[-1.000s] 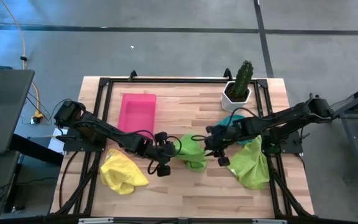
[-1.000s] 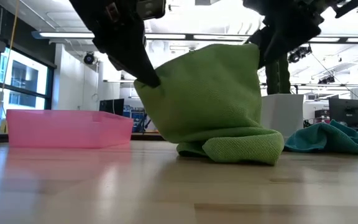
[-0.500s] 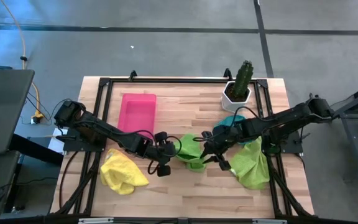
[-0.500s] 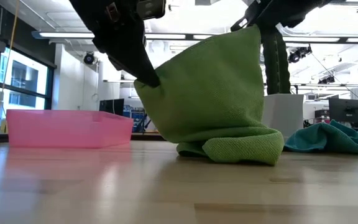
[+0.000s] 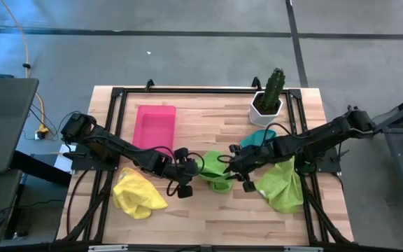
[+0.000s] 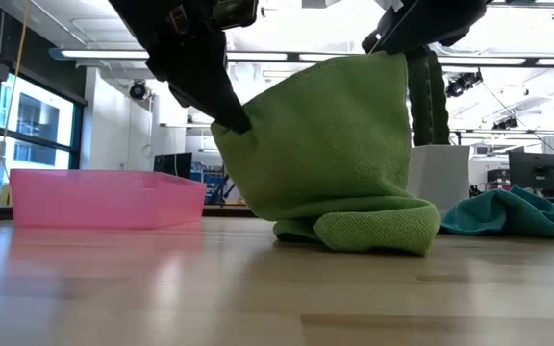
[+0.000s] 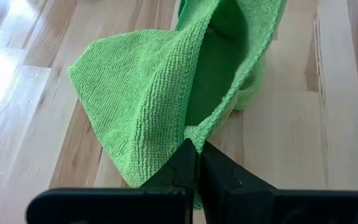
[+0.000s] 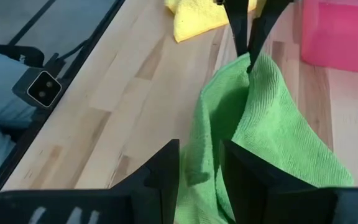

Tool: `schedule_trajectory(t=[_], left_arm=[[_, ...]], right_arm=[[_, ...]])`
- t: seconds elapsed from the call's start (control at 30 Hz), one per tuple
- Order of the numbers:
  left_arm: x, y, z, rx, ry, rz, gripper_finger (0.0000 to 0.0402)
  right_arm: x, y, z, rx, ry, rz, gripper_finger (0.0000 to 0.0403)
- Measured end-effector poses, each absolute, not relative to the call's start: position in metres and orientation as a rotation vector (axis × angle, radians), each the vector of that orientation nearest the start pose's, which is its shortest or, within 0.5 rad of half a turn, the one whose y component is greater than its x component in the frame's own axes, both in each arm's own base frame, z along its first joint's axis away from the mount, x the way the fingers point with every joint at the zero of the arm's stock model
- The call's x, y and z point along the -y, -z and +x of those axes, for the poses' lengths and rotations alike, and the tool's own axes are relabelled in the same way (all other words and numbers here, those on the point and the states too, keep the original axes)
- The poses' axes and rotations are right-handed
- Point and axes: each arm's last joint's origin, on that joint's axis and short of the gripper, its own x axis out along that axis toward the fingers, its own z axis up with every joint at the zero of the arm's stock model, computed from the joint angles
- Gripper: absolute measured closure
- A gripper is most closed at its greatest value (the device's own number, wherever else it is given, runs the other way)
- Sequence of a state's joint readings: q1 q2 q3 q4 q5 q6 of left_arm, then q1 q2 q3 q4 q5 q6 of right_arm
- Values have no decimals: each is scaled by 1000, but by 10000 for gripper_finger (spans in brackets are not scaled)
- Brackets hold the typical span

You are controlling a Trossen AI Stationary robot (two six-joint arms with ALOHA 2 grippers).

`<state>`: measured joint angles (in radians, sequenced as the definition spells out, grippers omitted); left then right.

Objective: Roll microfiber towels into tight, uniform cylinder then place into a basket
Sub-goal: Roll the green microfiber cloth

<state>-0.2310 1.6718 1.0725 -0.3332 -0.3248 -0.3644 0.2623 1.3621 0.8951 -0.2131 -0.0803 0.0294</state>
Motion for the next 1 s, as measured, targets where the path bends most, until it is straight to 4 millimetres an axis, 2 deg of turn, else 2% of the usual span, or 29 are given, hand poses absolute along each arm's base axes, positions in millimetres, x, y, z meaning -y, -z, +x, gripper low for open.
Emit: schedule_trajectory(t=[0.17,0.43,0.67,0.83,1.0], left_arm=[[69,-201,333,-862,-250,-82,400],[69,-202,334,-845,-248,-88,400],[69,-202,334,-845,-248,-88,400],[69,-202,334,-845,-248,-89,400],[69,-202,334,-844,-247,-89,400]], right_arm=[[-77,-239,277,-724,-296,23,300],[-80,-217,285,-821,-282,33,341],[-81,-218,285,-820,-320,47,384],[-82,-220,284,-813,-372,64,379],[-82,-221,285,-800,-372,61,345]])
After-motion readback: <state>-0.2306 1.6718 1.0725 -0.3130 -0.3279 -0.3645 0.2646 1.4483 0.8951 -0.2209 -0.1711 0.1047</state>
